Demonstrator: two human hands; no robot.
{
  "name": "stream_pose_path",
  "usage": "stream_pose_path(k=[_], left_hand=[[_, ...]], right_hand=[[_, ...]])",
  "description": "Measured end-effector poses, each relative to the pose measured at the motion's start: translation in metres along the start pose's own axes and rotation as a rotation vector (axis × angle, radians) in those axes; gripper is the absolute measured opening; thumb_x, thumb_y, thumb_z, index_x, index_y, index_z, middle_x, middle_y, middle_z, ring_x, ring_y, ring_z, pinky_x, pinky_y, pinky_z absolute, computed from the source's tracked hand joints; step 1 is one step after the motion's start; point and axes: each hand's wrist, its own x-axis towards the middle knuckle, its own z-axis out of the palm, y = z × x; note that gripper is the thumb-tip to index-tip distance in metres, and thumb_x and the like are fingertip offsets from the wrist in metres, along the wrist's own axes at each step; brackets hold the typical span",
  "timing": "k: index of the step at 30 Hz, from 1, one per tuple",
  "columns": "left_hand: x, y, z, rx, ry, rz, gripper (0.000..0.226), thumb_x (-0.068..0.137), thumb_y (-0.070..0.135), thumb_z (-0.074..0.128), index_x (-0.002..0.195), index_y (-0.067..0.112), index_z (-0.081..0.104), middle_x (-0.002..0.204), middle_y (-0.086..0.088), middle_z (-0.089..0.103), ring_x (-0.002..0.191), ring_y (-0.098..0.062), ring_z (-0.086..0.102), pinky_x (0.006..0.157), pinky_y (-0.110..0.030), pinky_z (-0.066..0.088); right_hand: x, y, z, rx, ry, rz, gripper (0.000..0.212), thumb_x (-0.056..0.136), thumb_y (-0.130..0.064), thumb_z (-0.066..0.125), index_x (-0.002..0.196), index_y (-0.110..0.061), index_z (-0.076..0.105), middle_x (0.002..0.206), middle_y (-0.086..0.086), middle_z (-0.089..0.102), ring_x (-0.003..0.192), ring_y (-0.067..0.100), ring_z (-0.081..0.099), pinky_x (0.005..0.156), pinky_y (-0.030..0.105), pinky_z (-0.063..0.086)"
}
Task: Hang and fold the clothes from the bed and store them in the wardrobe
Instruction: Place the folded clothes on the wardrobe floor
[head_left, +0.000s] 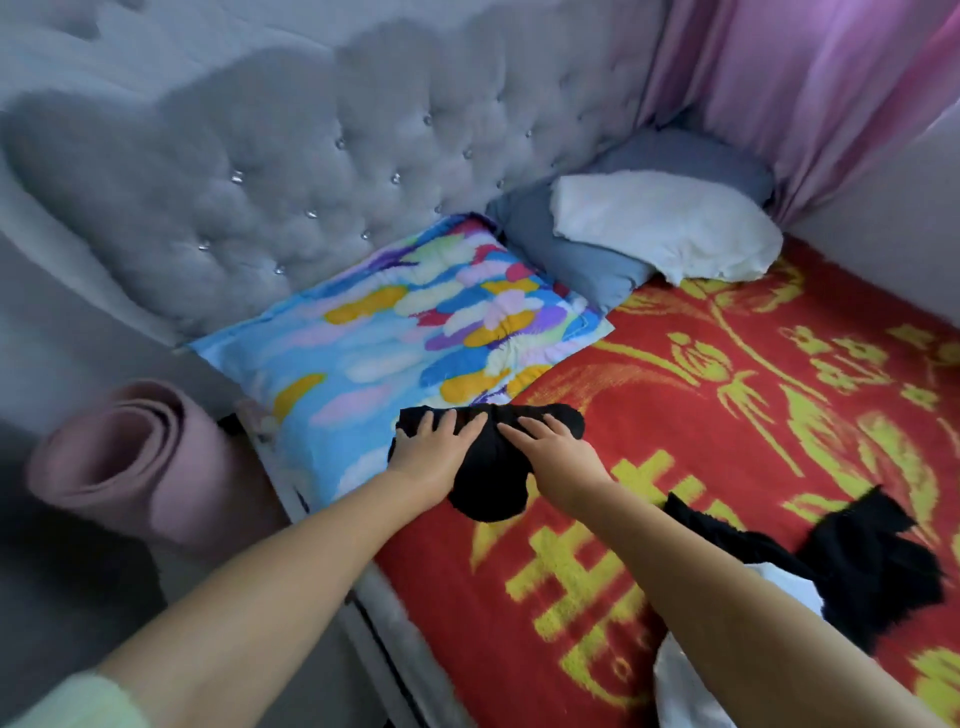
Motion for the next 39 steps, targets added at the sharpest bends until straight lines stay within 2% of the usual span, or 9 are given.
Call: stream_pose_path(k=[4, 13, 16, 19, 24, 26, 32, 35, 39], left_hand=[[-0.099, -0.031, -0.012, -0.069, 0.047, -0.149, 0.089, 0.090, 0.001, 0.050, 0.151, 0.035, -0.004, 0.156, -0.009, 0.013, 0.144, -0.034, 0.013, 0.108, -0.061, 0.026], [-0.339, -0.130, 0.024, -0.199, 0.030, -0.469, 0.074, 0.093, 0.001, 0.040, 0.153, 0.029, 0.008, 0.145, -0.014, 0.031, 0.129, -0.037, 0.039, 0.098, -0.051, 0.042], [-0.404, -0.158, 0.042, -0.281, 0.036, -0.569, 0.068, 0.095, 0.007, 0.042, 0.151, 0.029, 0.011, 0.141, -0.015, 0.035, 0.124, -0.036, 0.044, 0.095, -0.048, 0.045], [-0.476, -0.188, 0.071, -0.432, 0.041, -0.672, 0.065, 0.096, 0.025, 0.048, 0.151, 0.029, 0.014, 0.138, -0.016, 0.038, 0.121, -0.034, 0.045, 0.089, -0.035, 0.044], [-0.599, -0.249, 0.138, -0.548, 0.031, -0.711, 0.054, 0.099, 0.015, 0.044, 0.149, 0.022, 0.024, 0.138, -0.015, 0.041, 0.119, -0.029, 0.046, 0.093, -0.031, 0.042], [-0.644, -0.277, 0.170, -0.580, 0.006, -0.747, 0.053, 0.101, 0.014, 0.040, 0.150, 0.023, 0.022, 0.146, -0.011, 0.036, 0.126, -0.026, 0.042, 0.093, -0.025, 0.036], [-0.752, -0.366, 0.230, -0.618, -0.114, -0.815, 0.054, 0.101, 0.029, 0.042, 0.149, 0.030, 0.019, 0.146, -0.012, 0.035, 0.125, -0.028, 0.044, 0.100, -0.036, 0.042], [-0.769, -0.411, 0.242, -0.628, -0.161, -0.784, 0.052, 0.101, 0.034, 0.041, 0.149, 0.028, 0.021, 0.144, -0.012, 0.038, 0.124, -0.027, 0.045, 0.099, -0.035, 0.042], [-0.759, -0.466, 0.253, -0.631, -0.195, -0.728, 0.055, 0.101, 0.034, 0.041, 0.150, 0.023, 0.020, 0.142, -0.014, 0.039, 0.122, -0.029, 0.047, 0.097, -0.037, 0.043]], right_hand=[[-0.041, -0.066, -0.034, -0.072, 0.041, -0.187, 0.075, 0.095, -0.005, 0.046, 0.152, -0.037, 0.010, 0.158, -0.004, 0.017, 0.147, 0.026, 0.011, 0.100, 0.045, 0.045], [-0.113, -0.277, -0.042, -0.185, -0.055, -0.683, 0.073, 0.092, -0.002, 0.043, 0.152, -0.034, 0.017, 0.153, -0.003, 0.027, 0.140, 0.026, 0.025, 0.099, 0.043, 0.044], [-0.133, -0.346, -0.034, -0.212, -0.077, -0.813, 0.068, 0.094, -0.007, 0.044, 0.151, -0.034, 0.019, 0.152, -0.001, 0.029, 0.138, 0.027, 0.028, 0.104, 0.044, 0.041], [-0.154, -0.422, -0.014, -0.251, -0.106, -0.928, 0.068, 0.093, -0.007, 0.044, 0.151, -0.033, 0.020, 0.148, 0.003, 0.036, 0.134, 0.028, 0.036, 0.102, 0.043, 0.042], [-0.196, -0.563, 0.034, -0.303, -0.221, -1.102, 0.062, 0.094, -0.011, 0.045, 0.150, -0.030, 0.026, 0.140, 0.009, 0.045, 0.126, 0.028, 0.048, 0.103, 0.040, 0.041], [-0.216, -0.619, 0.059, -0.310, -0.273, -1.138, 0.060, 0.095, -0.011, 0.046, 0.149, -0.030, 0.029, 0.138, 0.010, 0.047, 0.124, 0.029, 0.049, 0.102, 0.039, 0.041], [-0.251, -0.760, 0.116, -0.267, -0.397, -1.194, 0.060, 0.096, -0.004, 0.045, 0.149, -0.028, 0.031, 0.144, 0.008, 0.045, 0.129, 0.025, 0.045, 0.105, 0.036, 0.038], [-0.245, -0.804, 0.132, -0.266, -0.444, -1.165, 0.061, 0.096, -0.005, 0.046, 0.150, -0.025, 0.028, 0.151, 0.006, 0.038, 0.136, 0.021, 0.038, 0.111, 0.029, 0.031], [-0.215, -0.842, 0.138, -0.205, -0.476, -1.114, 0.056, 0.096, -0.006, 0.047, 0.147, -0.024, 0.035, 0.144, 0.006, 0.046, 0.130, 0.024, 0.045, 0.107, 0.034, 0.036]])
